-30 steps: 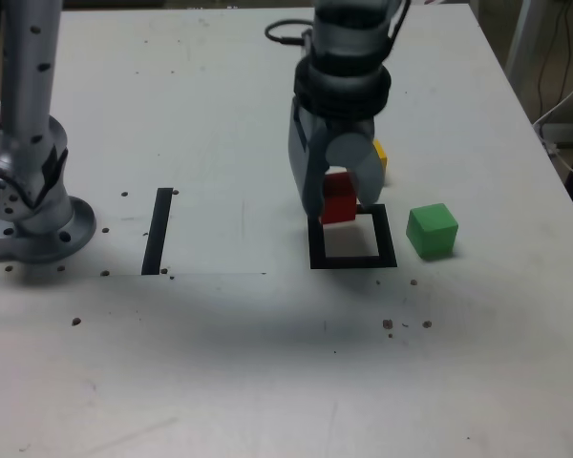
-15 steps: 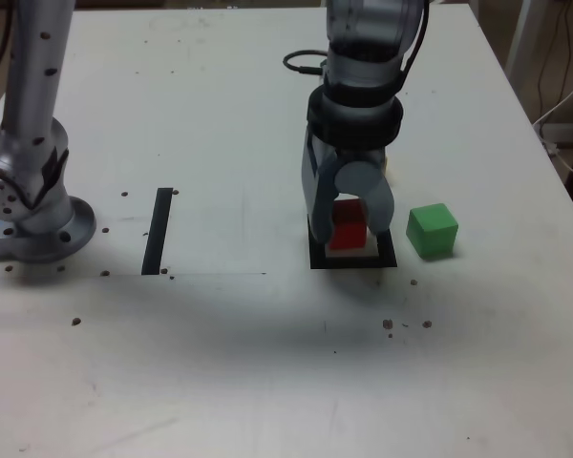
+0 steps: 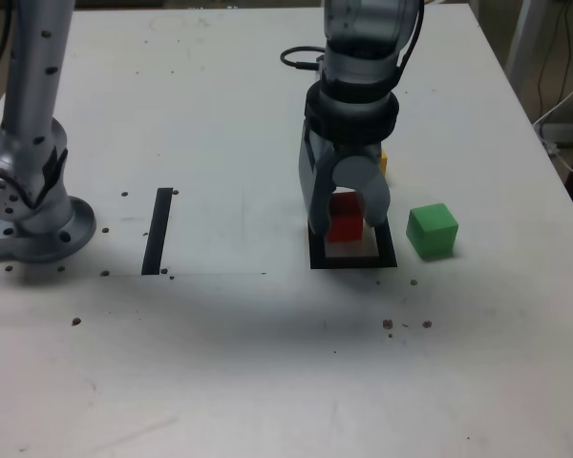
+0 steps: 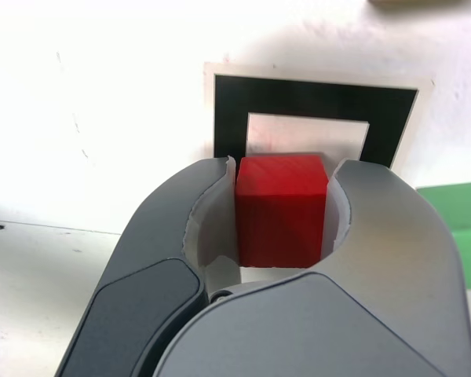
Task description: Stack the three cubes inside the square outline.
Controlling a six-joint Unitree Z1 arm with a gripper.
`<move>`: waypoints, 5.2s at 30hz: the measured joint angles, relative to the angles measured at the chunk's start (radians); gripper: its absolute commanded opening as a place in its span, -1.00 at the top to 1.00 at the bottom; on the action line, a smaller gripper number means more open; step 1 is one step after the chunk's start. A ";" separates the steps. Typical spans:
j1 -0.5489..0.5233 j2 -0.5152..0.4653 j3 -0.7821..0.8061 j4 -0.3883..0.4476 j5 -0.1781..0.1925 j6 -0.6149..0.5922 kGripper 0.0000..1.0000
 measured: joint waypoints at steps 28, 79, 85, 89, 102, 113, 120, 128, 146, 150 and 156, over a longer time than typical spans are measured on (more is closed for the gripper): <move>0.005 0.013 0.007 -0.019 -0.011 -0.005 -0.99; 0.300 0.175 -0.234 0.090 0.020 0.160 -0.62; 0.300 0.190 -0.237 0.075 0.009 0.154 -0.28; 0.300 0.190 -0.237 0.075 0.006 0.147 -0.08; 0.300 0.189 -0.235 0.082 0.001 0.141 0.33; 0.282 0.159 -0.227 0.094 -0.004 0.130 0.48; 0.213 0.044 -0.206 0.163 0.018 0.114 0.48; 0.085 -0.064 -0.206 0.266 0.012 0.065 0.48; 0.023 -0.076 -0.082 0.118 -0.014 -0.020 0.48; 0.023 -0.060 -0.072 0.096 -0.013 -0.020 0.48; 0.023 -0.040 -0.069 0.083 -0.013 -0.020 0.48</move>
